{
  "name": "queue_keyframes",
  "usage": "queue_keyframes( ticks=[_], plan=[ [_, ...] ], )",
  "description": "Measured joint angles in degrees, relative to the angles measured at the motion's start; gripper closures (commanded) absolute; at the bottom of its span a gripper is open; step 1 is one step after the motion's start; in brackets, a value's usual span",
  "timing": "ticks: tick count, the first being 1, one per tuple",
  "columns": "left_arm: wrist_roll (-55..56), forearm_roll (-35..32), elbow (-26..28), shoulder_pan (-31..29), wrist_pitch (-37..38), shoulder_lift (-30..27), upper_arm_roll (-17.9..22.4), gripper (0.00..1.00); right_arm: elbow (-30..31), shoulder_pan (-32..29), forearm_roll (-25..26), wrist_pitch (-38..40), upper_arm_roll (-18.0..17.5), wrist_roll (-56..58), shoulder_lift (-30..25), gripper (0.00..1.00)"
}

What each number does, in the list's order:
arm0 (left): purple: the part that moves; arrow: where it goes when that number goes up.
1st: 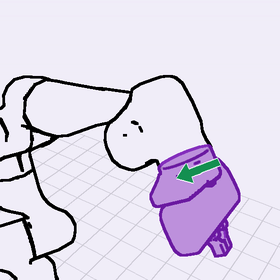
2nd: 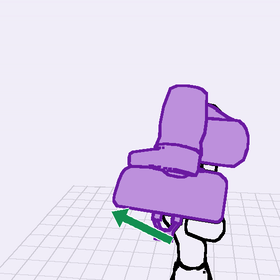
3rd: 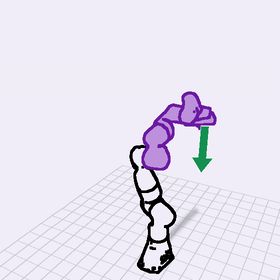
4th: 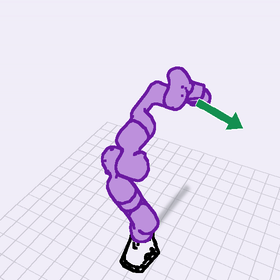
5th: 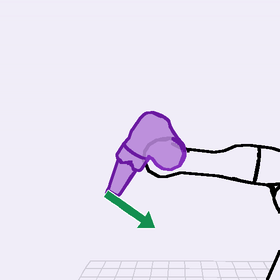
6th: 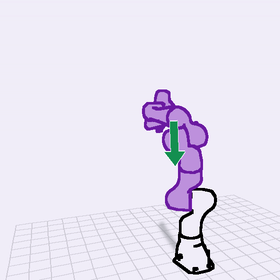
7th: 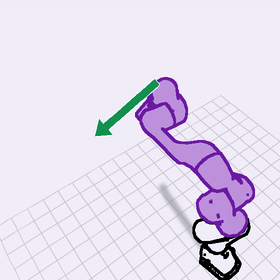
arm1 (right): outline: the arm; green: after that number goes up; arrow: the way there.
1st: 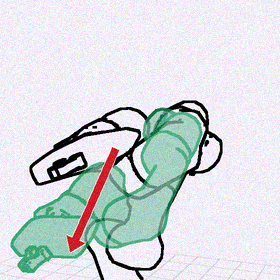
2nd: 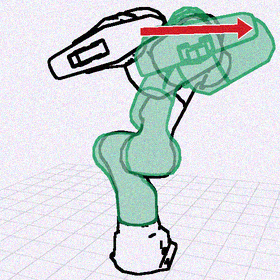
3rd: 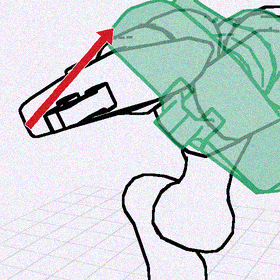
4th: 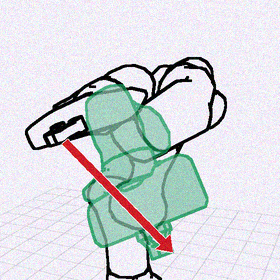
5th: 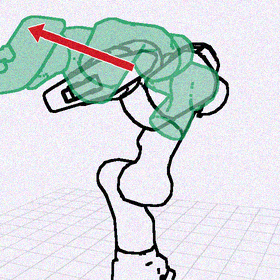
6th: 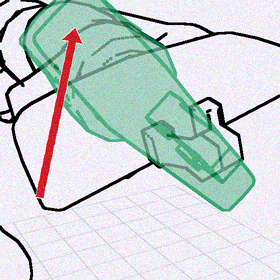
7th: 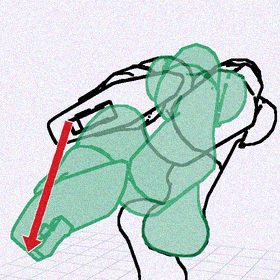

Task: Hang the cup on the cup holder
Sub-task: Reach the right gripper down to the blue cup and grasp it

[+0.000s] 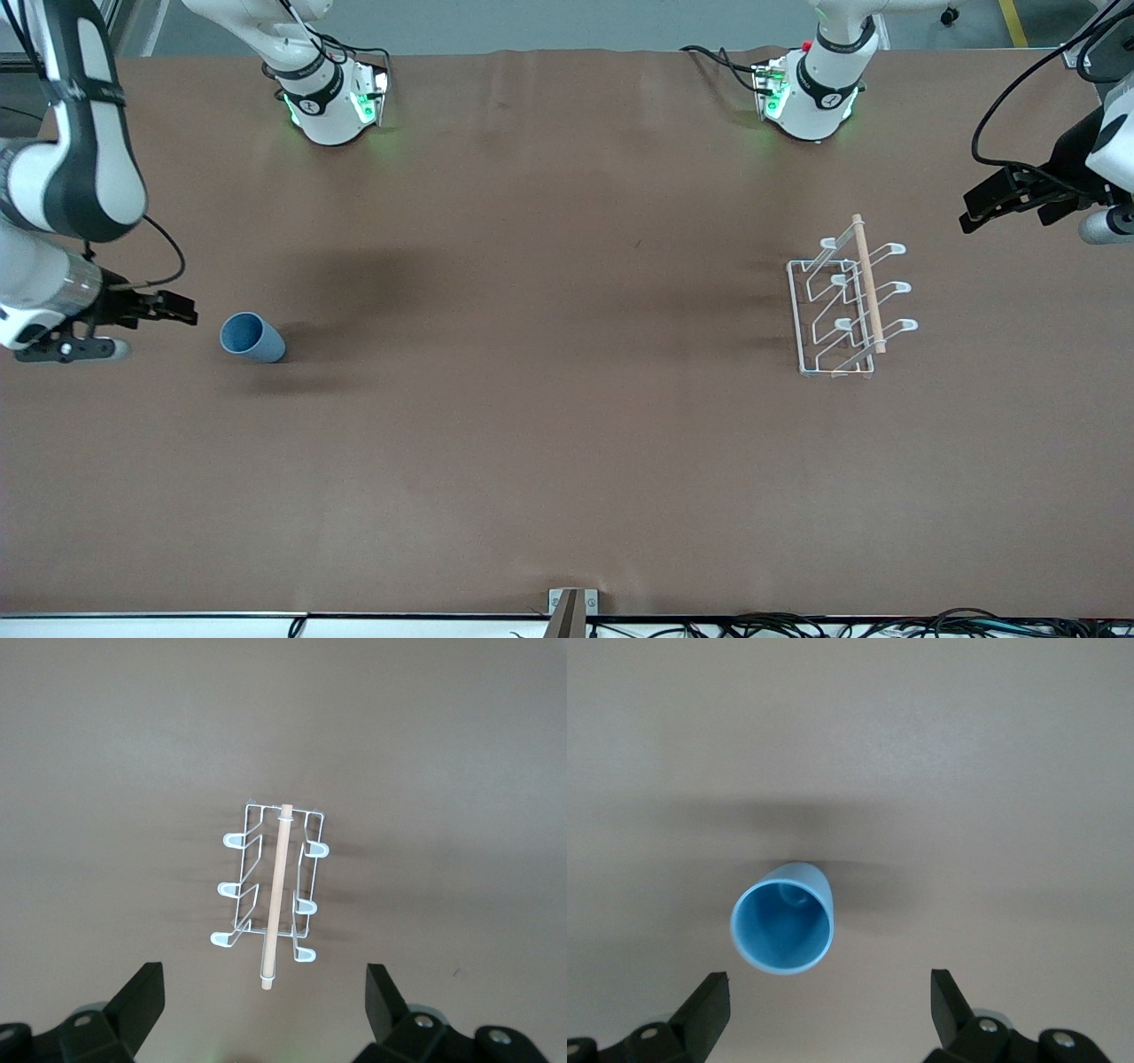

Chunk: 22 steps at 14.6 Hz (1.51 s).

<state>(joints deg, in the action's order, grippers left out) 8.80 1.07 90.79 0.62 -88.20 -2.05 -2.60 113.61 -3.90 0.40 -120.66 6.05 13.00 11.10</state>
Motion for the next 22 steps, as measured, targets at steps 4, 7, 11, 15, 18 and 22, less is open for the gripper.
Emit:
queue_keyframes(
  ticks=[4, 7, 11, 15, 18, 22],
  plan=[
    [-0.6, 0.0, 0.0, 0.2, 0.0, 0.0, 0.1, 0.0, 7.1, -0.5, 0.0, -13.4, 0.0, 2.2, 4.5, 0.0],
    [-1.5, 0.0, 0.0, 1.7, 0.0, 0.0, 1.7, 0.0, 7.7, -1.3, -0.1, -15.9, 0.0, 3.2, 7.0, 0.03],
    [-1.8, 0.0, 0.0, 2.1, 0.0, 0.0, 2.0, 0.0, 7.7, -1.3, -3.2, -16.0, -0.3, 3.2, 7.5, 0.21],
    [-1.8, 0.0, 0.0, 2.6, 0.0, 0.0, 2.1, 0.0, 7.7, -1.0, -4.3, -16.0, -0.5, 3.2, 8.1, 0.56],
    [-1.8, 0.0, 0.0, 2.6, 0.0, 0.0, 2.2, 0.0, 7.7, -1.0, -4.6, -16.1, -0.5, 3.2, 9.0, 0.93],
    [-1.8, 0.0, 0.0, 2.6, 0.0, 0.0, 2.3, 0.0, 7.5, -1.0, -5.9, -15.4, -0.5, 3.2, 9.1, 0.99]
  ],
)
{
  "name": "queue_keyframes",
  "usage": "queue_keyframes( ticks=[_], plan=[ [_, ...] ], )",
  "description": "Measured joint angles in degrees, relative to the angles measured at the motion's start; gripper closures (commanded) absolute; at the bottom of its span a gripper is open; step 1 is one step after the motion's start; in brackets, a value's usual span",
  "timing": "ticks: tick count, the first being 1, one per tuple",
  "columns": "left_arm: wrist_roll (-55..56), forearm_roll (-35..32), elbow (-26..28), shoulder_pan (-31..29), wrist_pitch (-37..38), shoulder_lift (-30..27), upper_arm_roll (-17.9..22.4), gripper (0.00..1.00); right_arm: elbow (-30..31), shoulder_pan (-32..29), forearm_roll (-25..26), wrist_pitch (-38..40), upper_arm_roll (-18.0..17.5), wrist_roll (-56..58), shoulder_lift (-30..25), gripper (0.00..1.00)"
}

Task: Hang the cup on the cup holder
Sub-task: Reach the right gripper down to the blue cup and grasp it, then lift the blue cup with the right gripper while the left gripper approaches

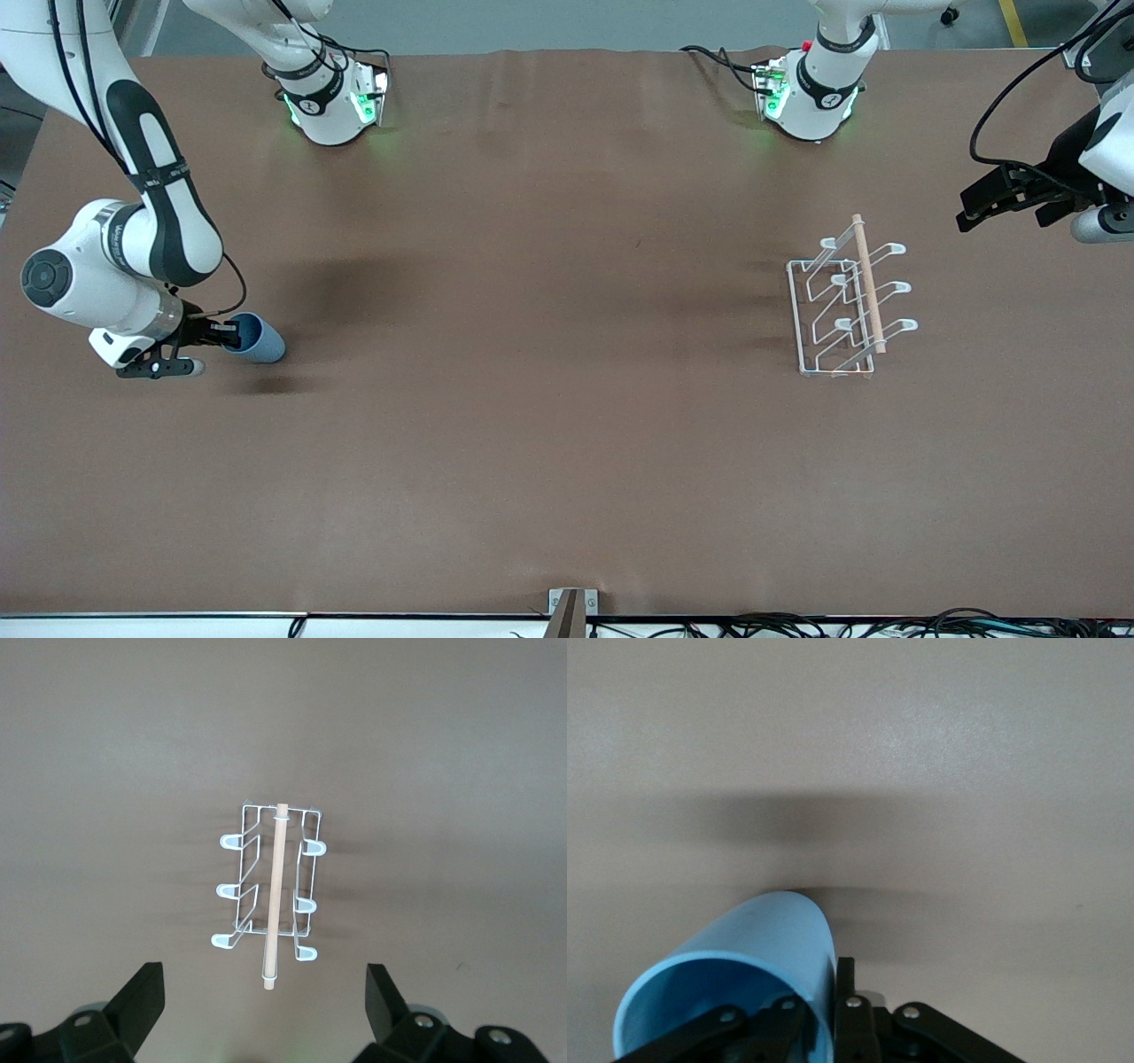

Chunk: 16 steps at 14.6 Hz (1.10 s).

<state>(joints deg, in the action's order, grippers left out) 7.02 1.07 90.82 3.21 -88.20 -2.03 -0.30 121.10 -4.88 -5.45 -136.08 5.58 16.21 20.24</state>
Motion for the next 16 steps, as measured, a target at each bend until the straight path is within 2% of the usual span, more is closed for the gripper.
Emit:
queue_keyframes(
  ticks=[4, 9, 13, 16],
  plan=[
    [0.0, 0.0, 0.0, 0.0, 0.0, 0.0, 0.1, 0.0, -3.9, 0.1, -0.8, 9.3, -0.3, 0.0, -0.1, 0.99],
    [0.0, 0.0, 0.0, 0.0, 0.0, 0.1, 0.2, 0.0, -7.0, 2.5, -6.1, 16.8, -1.5, 0.2, -3.7, 0.99],
    [0.0, 0.0, 0.0, -0.1, 0.0, 0.2, 0.2, 0.0, -7.1, 4.3, -20.6, 24.3, -2.3, 0.7, -9.5, 1.0],
    [0.0, 0.0, 0.0, -0.2, -0.1, 0.2, 0.3, 0.0, -4.9, 6.5, -31.6, 26.5, -2.6, 1.6, -11.1, 1.0]
  ],
)
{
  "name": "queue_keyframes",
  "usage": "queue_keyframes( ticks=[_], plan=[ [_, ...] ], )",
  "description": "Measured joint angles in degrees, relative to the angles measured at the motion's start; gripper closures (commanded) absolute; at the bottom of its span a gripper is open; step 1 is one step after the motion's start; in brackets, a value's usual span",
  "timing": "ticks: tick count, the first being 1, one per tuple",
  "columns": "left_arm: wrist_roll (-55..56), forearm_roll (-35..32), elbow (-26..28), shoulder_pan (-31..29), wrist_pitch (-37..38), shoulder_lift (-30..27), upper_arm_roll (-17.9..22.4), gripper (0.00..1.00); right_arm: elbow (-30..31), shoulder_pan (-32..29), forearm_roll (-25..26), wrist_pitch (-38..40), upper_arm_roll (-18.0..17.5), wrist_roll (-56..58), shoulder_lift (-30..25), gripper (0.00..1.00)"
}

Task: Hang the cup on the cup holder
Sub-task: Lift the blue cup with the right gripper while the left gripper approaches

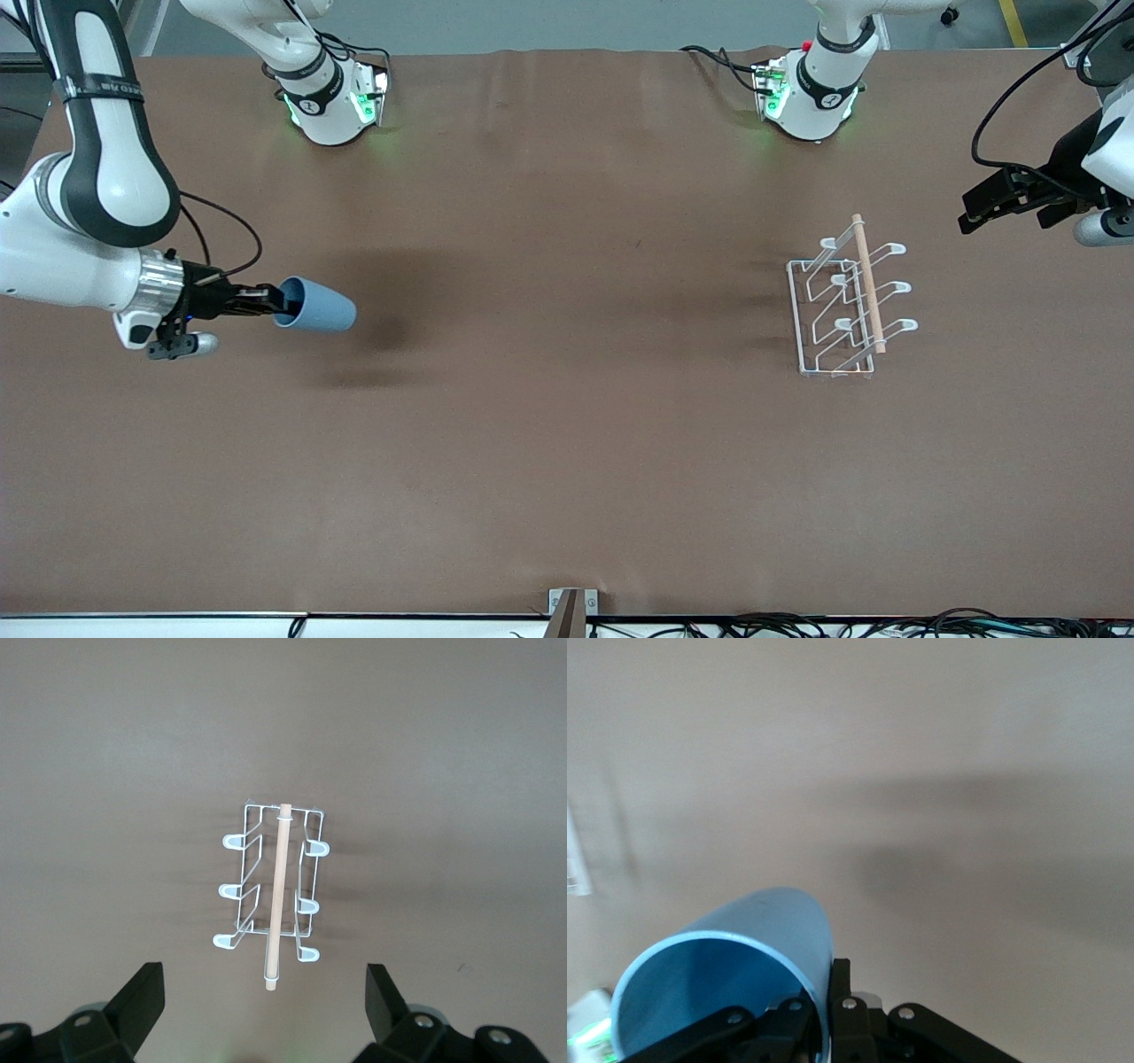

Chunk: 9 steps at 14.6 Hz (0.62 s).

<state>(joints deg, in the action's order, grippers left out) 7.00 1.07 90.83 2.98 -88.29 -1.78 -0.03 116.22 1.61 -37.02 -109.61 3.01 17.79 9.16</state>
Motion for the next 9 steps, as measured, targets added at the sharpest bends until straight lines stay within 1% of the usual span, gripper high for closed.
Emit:
queue_keyframes(
  ticks=[2, 5, 7, 9],
  plan=[
    [-0.2, 0.0, 0.0, 0.0, 0.0, 0.0, 0.2, 0.0, 2.9, 1.7, -8.6, 1.1, -0.9, 2.8, -0.1, 1.0],
    [-0.6, 0.0, -0.4, 0.0, -0.1, 0.2, 0.2, 0.0, 7.8, 2.7, -21.3, 2.2, -3.3, 10.8, 0.0, 1.0],
    [-4.5, 0.0, -0.7, 0.0, -0.1, 0.3, 0.1, 0.0, 9.7, 2.8, -28.8, 2.4, -6.4, 13.1, 0.0, 1.0],
    [-12.9, 0.0, -0.7, 0.0, -0.1, 0.4, 0.1, 0.0, 10.1, 3.2, -36.2, 2.2, -10.4, 13.3, 0.0, 1.0]
  ],
)
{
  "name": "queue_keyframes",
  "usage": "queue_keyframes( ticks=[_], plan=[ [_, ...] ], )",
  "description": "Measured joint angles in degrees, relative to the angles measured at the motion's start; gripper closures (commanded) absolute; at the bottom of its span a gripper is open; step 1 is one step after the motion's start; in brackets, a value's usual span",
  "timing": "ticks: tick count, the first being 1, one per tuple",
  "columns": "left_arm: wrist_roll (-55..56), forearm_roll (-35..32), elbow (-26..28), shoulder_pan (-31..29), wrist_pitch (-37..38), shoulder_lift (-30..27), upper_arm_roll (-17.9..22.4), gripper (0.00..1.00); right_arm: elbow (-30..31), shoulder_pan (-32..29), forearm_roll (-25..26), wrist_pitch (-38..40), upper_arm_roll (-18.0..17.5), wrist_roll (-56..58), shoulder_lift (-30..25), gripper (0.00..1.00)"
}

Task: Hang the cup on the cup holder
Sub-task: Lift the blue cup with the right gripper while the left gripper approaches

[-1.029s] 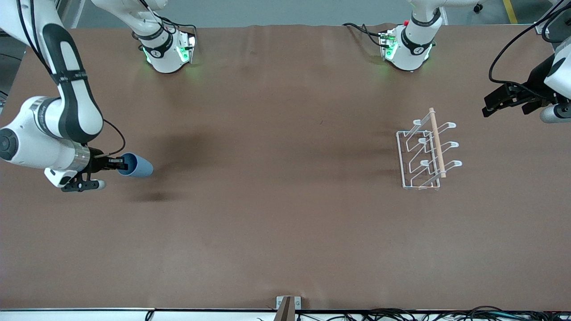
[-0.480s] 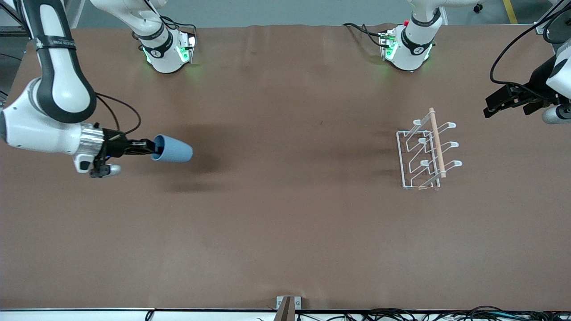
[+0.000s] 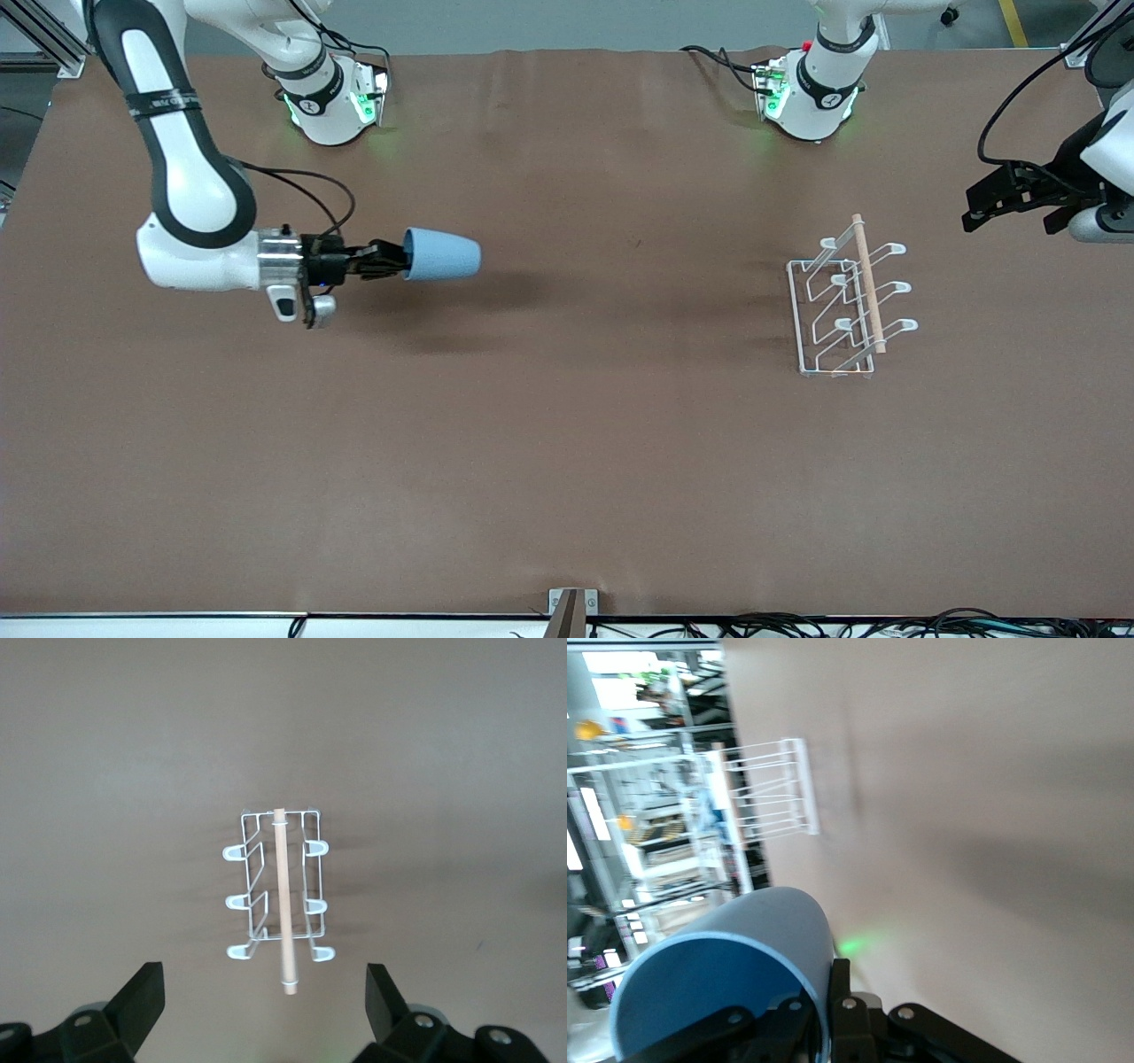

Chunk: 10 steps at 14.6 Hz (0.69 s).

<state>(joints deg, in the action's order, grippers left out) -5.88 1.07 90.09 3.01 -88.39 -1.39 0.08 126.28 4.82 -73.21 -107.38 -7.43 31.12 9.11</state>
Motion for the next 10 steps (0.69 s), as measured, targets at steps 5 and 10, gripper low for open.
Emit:
queue_keyframes(
  ticks=[5, 10],
  plan=[
    [-19.3, 0.8, 0.0, 1.6, 0.0, 0.8, -0.9, 0.0, 2.0, 1.6, -17.1, -4.2, -8.2, 5.7, 0.0, 1.0],
    [-30.6, 3.7, 0.0, 4.3, 0.0, 1.2, -6.0, 0.0, 2.5, 2.7, -30.2, -11.1, -16.3, 8.0, 0.0, 1.0]
  ],
)
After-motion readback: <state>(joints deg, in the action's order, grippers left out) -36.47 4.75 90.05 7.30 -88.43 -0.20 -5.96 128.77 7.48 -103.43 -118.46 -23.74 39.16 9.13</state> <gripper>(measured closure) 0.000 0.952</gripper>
